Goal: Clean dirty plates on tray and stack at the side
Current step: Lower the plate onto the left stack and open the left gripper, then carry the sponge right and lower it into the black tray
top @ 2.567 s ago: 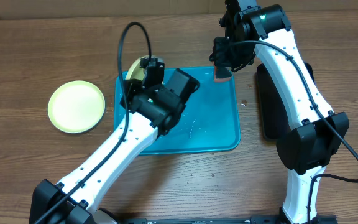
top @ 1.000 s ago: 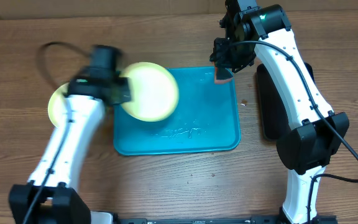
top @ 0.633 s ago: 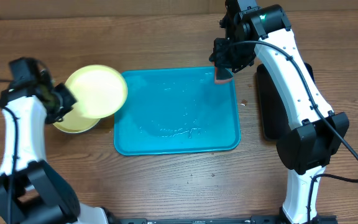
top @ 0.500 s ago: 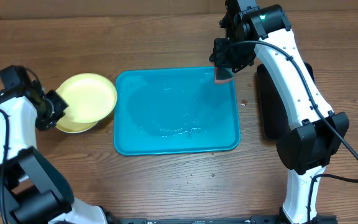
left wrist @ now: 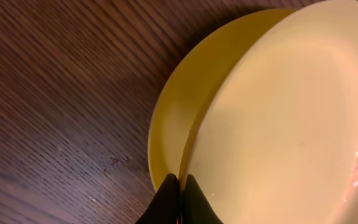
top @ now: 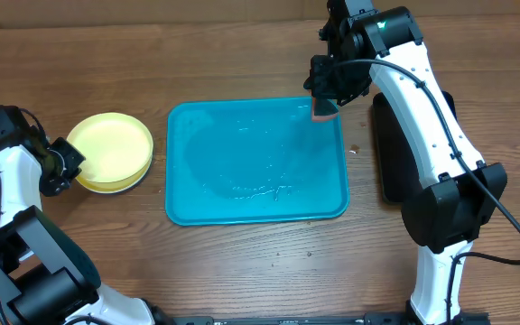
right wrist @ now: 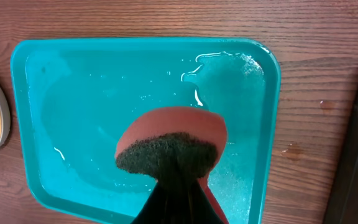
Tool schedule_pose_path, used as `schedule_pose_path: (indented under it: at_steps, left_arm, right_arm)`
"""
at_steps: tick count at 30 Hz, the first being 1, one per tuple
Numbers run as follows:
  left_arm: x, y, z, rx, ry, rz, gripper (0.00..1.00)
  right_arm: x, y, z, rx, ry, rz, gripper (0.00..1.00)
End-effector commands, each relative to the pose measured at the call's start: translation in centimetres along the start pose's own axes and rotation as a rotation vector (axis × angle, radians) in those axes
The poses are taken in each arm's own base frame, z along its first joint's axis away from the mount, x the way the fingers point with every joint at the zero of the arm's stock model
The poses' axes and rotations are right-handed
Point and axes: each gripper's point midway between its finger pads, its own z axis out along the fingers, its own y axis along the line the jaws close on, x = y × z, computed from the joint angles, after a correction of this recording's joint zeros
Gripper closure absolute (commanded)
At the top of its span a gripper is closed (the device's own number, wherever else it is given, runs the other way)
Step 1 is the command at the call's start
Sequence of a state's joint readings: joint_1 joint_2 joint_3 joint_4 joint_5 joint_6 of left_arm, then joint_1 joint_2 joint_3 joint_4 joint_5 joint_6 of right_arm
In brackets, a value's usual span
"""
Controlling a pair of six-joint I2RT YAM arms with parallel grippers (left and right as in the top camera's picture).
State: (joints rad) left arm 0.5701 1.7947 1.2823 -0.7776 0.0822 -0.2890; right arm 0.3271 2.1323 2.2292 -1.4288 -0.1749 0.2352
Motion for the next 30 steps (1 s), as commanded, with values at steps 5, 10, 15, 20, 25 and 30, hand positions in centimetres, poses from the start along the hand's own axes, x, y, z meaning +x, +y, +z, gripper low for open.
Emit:
schedule_pose_path:
  at_steps: [5, 10, 15, 20, 25, 30]
  left_arm:
    - [0.2, 0.6, 0.1, -0.038, 0.007, -0.003, 0.49]
    - [0.1, -0.3, -0.7, 0.0, 0.021, 0.031, 0.28]
    - [-1.9, -1.7, -4.3, 0.017, 0.002, 0.084, 0.3]
    - [-2.6, -4.9, -8.4, 0.054, -0.011, 0.183, 0.34]
    - [-0.9, -9.8, -9.6, 0.106, -0.006, 0.332, 0.33]
    - [2.3, -15.6, -9.6, 0.158, -0.004, 0.504, 0.32]
  right_arm:
    - [-0.5, 0.0, -0.7, 0.001, -0.029, -0.003, 0.96]
    - [-0.3, 0.0, -0.7, 0.003, -0.023, -0.003, 0.96]
    - [-0.4, -1.4, -1.3, 0.015, -0.016, 0.027, 0.96]
    - [-0.6, -5.3, -2.8, 0.056, -0.01, 0.114, 0.96]
    - [-0.5, -12.2, -4.2, 0.186, -0.008, 0.236, 0.96]
    - [0.0, -19.6, -6.1, 0.353, -0.021, 0.343, 0.94]
